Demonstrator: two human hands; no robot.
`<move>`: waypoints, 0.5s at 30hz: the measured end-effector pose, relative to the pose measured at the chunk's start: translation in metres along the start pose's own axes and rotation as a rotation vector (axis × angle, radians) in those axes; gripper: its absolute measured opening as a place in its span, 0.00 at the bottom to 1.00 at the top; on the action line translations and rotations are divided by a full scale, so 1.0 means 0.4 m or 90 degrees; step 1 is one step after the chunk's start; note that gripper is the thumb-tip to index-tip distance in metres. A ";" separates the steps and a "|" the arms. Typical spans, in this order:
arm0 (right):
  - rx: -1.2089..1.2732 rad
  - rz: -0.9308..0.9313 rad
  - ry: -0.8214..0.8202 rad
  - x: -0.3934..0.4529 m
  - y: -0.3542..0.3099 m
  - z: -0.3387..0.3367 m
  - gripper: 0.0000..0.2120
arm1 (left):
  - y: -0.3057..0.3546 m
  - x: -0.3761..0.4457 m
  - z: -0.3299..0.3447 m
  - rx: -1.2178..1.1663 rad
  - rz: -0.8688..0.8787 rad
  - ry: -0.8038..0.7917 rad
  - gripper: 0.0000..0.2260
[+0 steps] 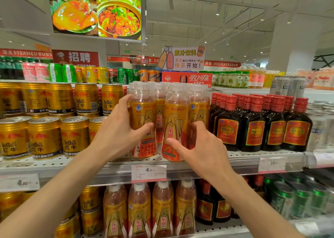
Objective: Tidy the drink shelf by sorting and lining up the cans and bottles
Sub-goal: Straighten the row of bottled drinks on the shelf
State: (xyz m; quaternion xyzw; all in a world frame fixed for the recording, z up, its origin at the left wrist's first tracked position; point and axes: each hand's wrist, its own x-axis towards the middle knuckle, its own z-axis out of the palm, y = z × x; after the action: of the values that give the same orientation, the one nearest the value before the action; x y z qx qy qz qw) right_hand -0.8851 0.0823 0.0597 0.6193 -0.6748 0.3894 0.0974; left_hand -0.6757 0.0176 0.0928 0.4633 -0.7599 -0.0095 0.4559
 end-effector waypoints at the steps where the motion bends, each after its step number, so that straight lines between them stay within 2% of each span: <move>1: -0.001 0.000 0.002 0.000 -0.001 -0.001 0.38 | 0.006 0.003 0.003 0.008 -0.001 0.008 0.41; 11: 0.004 0.006 -0.017 -0.005 -0.008 -0.010 0.38 | 0.023 0.007 -0.050 -0.038 -0.008 -0.068 0.45; 15: 0.012 0.009 -0.016 -0.009 -0.011 -0.012 0.41 | 0.021 -0.011 -0.035 -0.075 -0.024 -0.068 0.45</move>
State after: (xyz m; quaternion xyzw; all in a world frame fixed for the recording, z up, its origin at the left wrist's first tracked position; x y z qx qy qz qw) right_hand -0.8818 0.0884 0.0623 0.6201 -0.6767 0.3887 0.0805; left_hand -0.6711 0.0311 0.1016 0.4485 -0.7726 -0.0875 0.4407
